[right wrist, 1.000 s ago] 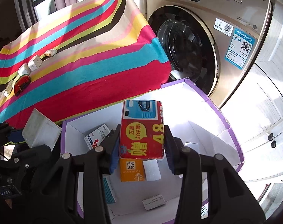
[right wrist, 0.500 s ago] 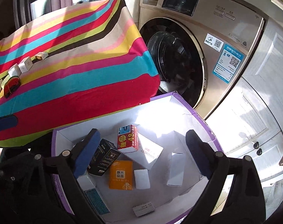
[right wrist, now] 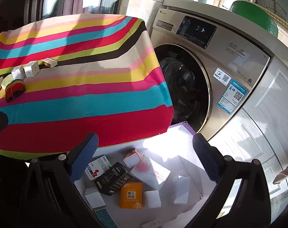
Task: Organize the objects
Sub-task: 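Move both tools back over the table toward the remaining items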
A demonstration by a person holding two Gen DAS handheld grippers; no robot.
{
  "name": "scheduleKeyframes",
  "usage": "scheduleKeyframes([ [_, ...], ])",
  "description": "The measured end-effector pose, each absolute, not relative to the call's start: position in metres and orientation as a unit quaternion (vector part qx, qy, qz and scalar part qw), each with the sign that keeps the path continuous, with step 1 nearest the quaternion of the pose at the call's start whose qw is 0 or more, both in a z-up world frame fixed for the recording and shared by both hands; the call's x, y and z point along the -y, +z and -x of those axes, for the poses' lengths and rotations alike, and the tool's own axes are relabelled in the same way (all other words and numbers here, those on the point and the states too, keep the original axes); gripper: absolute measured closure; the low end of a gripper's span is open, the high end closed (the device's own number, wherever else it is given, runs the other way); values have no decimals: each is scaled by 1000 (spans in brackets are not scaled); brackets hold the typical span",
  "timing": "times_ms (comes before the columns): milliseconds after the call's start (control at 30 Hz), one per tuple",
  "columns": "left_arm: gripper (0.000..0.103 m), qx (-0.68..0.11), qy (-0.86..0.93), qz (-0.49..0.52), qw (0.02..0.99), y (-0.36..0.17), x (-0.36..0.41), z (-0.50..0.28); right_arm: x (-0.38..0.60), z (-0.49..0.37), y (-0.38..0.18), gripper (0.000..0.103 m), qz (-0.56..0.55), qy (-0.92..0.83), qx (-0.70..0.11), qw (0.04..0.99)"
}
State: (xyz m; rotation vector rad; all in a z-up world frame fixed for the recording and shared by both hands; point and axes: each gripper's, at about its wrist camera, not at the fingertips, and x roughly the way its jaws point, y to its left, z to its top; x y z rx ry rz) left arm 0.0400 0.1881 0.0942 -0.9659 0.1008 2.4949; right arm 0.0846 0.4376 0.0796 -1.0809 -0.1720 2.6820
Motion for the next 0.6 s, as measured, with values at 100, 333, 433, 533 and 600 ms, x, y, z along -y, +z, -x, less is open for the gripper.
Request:
scheduleKeyframes([
  [100,19,-31,904,375,204,81,-167,-33,-433,-80,76,3,382,922,5,66],
  [333,20,16,908,405,105,56,-94,-14,-414,-67,62,3,410,912,-7,30],
  [433,23,55,907,412,70,52,-61,-5,-405,-61,56,3,420,907,-3,20],
  [533,29,79,907,410,46,51,-33,4,-396,-54,53,3,427,904,-5,4],
  [600,33,78,909,409,31,50,-22,12,-390,-48,51,3,430,903,-4,-6],
])
